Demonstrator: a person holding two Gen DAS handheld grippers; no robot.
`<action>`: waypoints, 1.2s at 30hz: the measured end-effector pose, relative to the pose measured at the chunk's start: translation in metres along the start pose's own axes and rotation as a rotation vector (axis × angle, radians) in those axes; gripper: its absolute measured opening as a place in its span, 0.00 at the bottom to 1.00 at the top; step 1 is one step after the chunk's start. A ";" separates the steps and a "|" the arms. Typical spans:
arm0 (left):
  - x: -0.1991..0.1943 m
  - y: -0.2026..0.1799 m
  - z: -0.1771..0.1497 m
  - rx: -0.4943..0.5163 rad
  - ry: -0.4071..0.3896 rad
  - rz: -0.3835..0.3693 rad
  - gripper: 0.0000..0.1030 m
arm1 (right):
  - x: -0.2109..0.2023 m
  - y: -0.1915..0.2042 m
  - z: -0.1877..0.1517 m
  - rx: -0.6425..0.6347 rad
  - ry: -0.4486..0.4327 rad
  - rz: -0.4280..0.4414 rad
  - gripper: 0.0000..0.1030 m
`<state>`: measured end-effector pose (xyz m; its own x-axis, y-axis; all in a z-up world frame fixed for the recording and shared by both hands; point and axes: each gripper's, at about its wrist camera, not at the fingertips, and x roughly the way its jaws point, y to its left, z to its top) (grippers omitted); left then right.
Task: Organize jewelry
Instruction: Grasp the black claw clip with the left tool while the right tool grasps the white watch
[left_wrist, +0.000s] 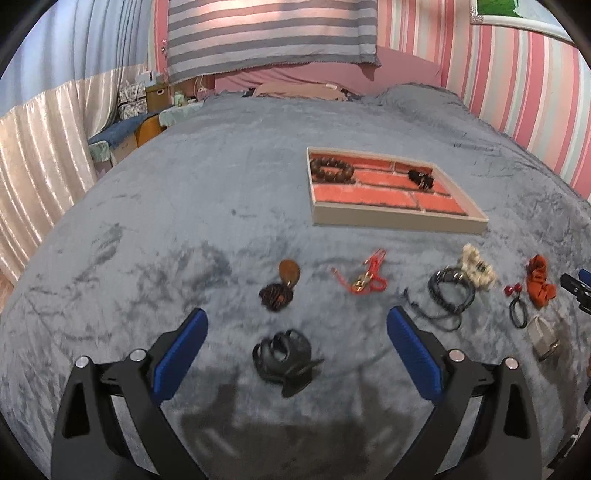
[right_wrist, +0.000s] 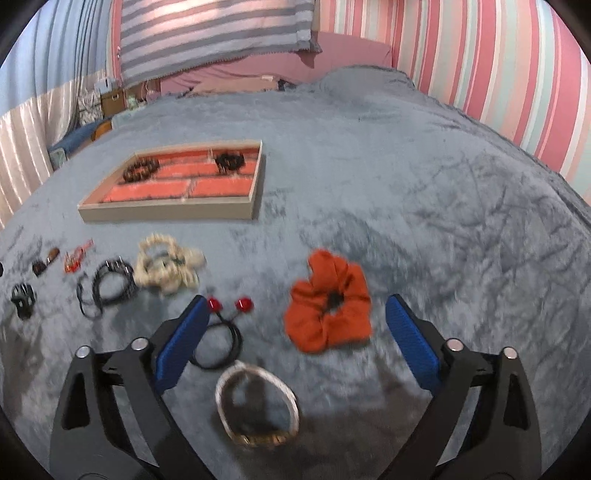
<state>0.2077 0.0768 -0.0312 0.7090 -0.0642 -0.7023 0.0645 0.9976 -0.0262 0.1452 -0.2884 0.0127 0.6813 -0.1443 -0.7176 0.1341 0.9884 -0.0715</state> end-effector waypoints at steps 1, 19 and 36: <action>0.002 0.001 -0.003 -0.004 0.007 0.003 0.93 | 0.002 -0.002 -0.005 0.007 0.014 0.004 0.86; 0.023 0.009 -0.037 -0.042 0.072 -0.015 0.93 | 0.032 -0.019 -0.057 0.044 0.185 0.027 0.66; 0.057 0.024 -0.031 -0.063 0.122 -0.013 0.93 | 0.041 -0.008 -0.057 0.038 0.230 0.071 0.52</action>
<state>0.2279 0.0977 -0.0942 0.6171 -0.0772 -0.7831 0.0259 0.9966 -0.0778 0.1305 -0.2998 -0.0558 0.5088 -0.0558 -0.8591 0.1220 0.9925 0.0078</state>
